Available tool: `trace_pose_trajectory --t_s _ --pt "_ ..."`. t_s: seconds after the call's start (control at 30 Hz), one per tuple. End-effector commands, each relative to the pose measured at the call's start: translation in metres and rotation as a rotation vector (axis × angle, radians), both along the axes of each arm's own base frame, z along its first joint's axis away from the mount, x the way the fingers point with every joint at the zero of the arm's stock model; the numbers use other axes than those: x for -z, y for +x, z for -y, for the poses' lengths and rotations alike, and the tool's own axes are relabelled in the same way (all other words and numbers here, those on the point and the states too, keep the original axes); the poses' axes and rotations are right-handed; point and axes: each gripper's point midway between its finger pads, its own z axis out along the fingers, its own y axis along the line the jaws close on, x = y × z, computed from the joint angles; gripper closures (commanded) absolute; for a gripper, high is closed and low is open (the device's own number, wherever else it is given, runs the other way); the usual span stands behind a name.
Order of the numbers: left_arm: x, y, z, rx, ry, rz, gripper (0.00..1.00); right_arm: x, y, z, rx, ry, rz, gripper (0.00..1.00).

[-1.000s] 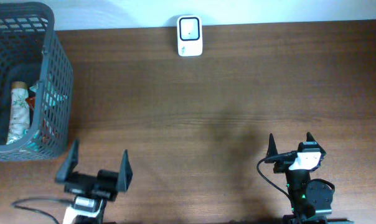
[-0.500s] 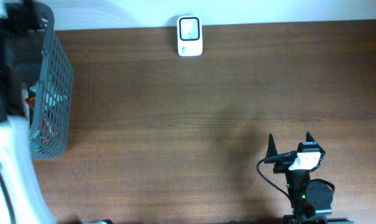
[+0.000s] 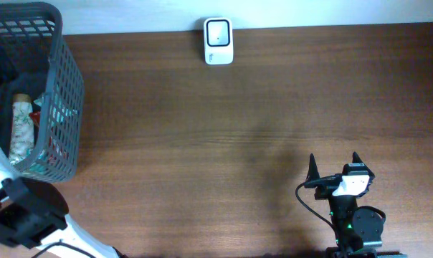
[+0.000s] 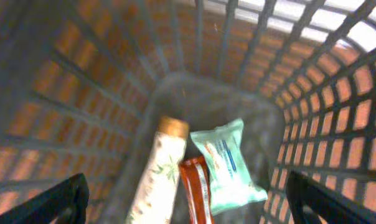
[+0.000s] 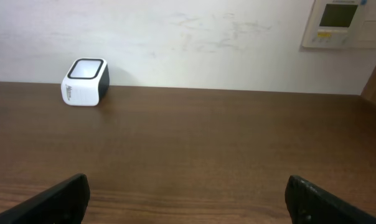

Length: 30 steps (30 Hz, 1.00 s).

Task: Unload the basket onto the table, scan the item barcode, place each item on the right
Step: 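Reach the left gripper into the basket and grasp the light-green wipe pack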

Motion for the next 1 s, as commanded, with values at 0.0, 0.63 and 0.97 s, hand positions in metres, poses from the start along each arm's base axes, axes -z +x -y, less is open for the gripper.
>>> trace_pose_trajectory --t_s 0.0,0.63,0.97 --pt "0.043 0.008 -0.009 -0.015 -0.049 -0.072 0.01 0.003 0.000 0.002 0.007 0.001 -0.005 0.02" --pt "0.189 0.048 0.038 -0.025 -0.270 -0.276 0.21 0.003 0.000 0.002 0.007 0.001 -0.005 0.01" --pt "0.231 0.033 0.037 -0.118 -0.265 -0.403 0.91 0.003 0.000 0.002 0.007 0.001 -0.005 0.02"
